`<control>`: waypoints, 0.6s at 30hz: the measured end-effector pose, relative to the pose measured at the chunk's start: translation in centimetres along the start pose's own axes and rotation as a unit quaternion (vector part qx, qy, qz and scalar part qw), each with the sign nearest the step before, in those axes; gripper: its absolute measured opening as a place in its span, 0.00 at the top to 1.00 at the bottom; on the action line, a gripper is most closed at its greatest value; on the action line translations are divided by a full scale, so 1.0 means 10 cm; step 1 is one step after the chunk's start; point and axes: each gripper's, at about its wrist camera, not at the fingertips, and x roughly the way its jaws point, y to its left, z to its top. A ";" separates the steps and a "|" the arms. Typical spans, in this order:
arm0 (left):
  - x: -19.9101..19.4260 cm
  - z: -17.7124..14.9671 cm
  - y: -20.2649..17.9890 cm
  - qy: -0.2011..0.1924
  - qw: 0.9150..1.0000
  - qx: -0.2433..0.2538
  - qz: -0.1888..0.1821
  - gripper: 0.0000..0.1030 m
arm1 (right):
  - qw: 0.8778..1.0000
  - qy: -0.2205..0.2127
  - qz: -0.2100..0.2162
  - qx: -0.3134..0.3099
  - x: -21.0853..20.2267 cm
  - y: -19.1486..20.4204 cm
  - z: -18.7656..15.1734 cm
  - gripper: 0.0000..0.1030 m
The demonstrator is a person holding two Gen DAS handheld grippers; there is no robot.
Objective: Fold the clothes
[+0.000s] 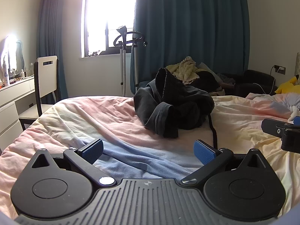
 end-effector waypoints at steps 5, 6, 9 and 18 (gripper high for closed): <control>0.00 -0.01 0.00 0.001 1.000 0.001 -0.002 0.00 | 1.000 0.001 0.003 0.000 0.00 0.00 0.01 0.00; 0.00 -0.01 0.00 0.002 1.000 0.002 -0.002 0.00 | 1.000 0.002 0.004 0.000 0.00 0.00 0.01 0.00; 0.00 -0.03 0.01 0.000 1.000 0.002 -0.003 0.00 | 1.000 0.003 0.005 0.001 0.01 0.00 0.01 0.00; 0.00 -0.04 -0.02 0.002 1.000 0.003 -0.004 0.00 | 1.000 0.004 0.005 0.001 0.01 0.00 0.00 0.00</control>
